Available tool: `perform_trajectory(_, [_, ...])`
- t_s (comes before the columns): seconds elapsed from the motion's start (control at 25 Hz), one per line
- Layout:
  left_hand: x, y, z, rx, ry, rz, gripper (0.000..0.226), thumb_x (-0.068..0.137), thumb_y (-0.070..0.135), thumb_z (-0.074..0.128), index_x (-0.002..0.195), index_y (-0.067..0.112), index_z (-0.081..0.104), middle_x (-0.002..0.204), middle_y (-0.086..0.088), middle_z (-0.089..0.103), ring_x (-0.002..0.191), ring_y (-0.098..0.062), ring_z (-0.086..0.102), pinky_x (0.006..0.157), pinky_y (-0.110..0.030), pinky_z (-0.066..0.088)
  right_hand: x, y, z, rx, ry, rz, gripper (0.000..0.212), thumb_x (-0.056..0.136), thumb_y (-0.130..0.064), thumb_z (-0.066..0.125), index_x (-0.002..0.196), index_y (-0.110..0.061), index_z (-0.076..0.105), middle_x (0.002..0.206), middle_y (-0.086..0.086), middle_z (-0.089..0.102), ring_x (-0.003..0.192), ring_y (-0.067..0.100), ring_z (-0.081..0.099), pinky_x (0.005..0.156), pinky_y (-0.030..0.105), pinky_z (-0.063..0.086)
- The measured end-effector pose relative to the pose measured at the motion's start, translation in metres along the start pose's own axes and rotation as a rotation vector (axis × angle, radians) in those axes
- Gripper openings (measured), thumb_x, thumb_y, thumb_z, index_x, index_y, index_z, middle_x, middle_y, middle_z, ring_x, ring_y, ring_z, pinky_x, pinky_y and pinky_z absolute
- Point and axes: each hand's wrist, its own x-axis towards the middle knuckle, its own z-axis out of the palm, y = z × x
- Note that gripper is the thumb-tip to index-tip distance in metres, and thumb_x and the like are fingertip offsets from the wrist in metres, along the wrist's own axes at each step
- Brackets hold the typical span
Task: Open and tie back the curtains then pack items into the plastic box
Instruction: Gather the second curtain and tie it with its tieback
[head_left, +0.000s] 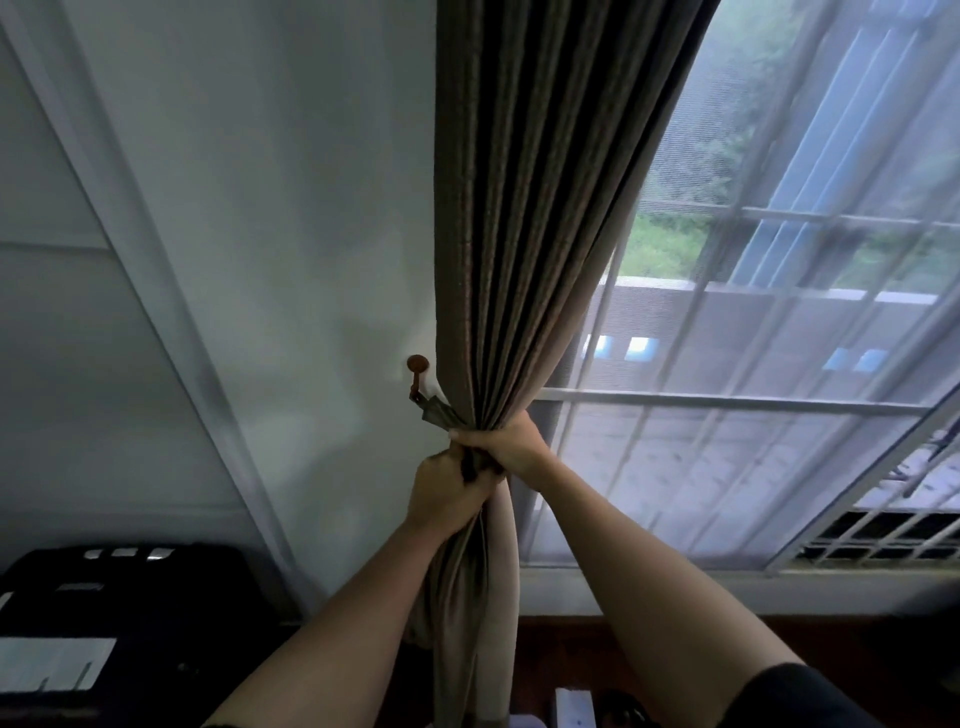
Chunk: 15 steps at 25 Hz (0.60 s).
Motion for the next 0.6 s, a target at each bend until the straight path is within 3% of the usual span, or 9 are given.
perform_trajectory(0.12, [0.018,-0.009,-0.016,-0.066,-0.062,0.073,0.033,0.081,0.023,0.038,0.081,0.002,0.063,0.082,-0.016,0.062,0.08,-0.028,0.058,0.064,-0.026,0.039,0.002,0.0,0.002,-0.02,0.116,0.074,0.058,0.073,-0.032,0.07,0.124,-0.015,0.05,0.113,0.001,0.059,0.104,0.022,0.058,0.085,0.034,0.052])
perform_trajectory(0.24, [0.035,-0.014,-0.017,-0.169,-0.029,0.105,0.019,0.087,0.001,0.047,0.095,-0.005,0.064,0.1,-0.016,0.063,0.089,-0.02,0.058,0.076,-0.01,0.042,-0.002,-0.001,0.001,0.02,0.129,0.058,0.054,0.08,-0.027,0.064,0.13,-0.016,0.046,0.116,0.003,0.056,0.107,0.022,0.054,0.09,0.033,0.047])
perform_trajectory(0.44, [0.037,-0.011,-0.007,-0.362,-0.022,0.022,0.019,0.089,0.002,0.051,0.107,0.001,0.05,0.103,-0.011,0.062,0.091,-0.014,0.059,0.086,-0.034,0.049,-0.006,-0.003,0.001,0.01,0.141,0.088,0.049,0.076,-0.022,0.062,0.122,-0.015,0.05,0.117,0.008,0.059,0.108,0.026,0.056,0.093,0.038,0.049])
perform_trajectory(0.6, [0.034,-0.026,-0.007,-0.407,-0.018,-0.131,0.031,0.092,0.009,0.048,0.123,0.013,0.047,0.118,0.0,0.059,0.107,-0.017,0.056,0.096,-0.035,0.044,-0.008,-0.008,0.004,-0.067,0.096,0.128,0.062,0.065,-0.035,0.064,0.122,-0.016,0.05,0.115,0.007,0.06,0.106,0.026,0.057,0.093,0.042,0.05])
